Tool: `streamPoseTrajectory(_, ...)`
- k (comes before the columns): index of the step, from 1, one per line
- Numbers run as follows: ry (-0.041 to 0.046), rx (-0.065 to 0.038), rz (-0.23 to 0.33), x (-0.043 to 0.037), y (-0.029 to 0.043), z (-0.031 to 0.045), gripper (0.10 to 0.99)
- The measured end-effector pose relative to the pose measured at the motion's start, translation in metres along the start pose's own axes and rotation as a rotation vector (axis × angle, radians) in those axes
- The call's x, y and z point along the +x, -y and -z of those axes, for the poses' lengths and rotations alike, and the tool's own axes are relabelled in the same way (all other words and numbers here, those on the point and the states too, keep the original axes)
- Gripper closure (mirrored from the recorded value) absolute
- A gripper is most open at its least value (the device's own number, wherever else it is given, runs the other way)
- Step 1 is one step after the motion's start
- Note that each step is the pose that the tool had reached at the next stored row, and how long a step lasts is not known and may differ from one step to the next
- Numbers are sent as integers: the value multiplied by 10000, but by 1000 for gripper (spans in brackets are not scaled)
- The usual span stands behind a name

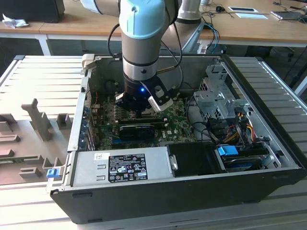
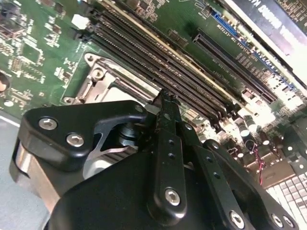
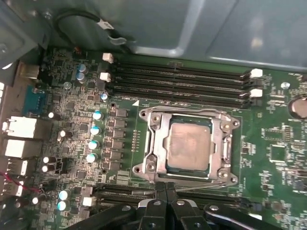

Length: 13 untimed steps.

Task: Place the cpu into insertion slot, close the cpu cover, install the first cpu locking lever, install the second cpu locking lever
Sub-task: 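Install the second cpu locking lever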

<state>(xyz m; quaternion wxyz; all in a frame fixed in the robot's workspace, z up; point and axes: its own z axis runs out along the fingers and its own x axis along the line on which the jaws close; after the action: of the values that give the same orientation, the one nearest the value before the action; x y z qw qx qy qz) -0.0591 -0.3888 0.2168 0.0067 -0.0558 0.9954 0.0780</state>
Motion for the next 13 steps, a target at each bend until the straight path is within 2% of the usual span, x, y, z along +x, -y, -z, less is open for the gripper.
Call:
streamPoseTrajectory(2,3,-35,0,57,4,-19,980)
streamPoseTrajectory(4,7,-74,0,69,9,-23,980)
streamPoseTrajectory(5,31,-238,0,98,21,-24,980)
streamPoseTrajectory(6,48,-349,0,116,32,-24,980)
streamPoseTrajectory(8,70,-418,1,140,57,-27,980)
streamPoseTrajectory(9,106,-558,3,199,95,-36,980)
streamPoseTrajectory(10,117,-645,4,208,100,-74,980)
streamPoseTrajectory(11,134,-791,4,237,104,-118,980)
streamPoseTrajectory(13,148,-914,3,238,107,-137,980)
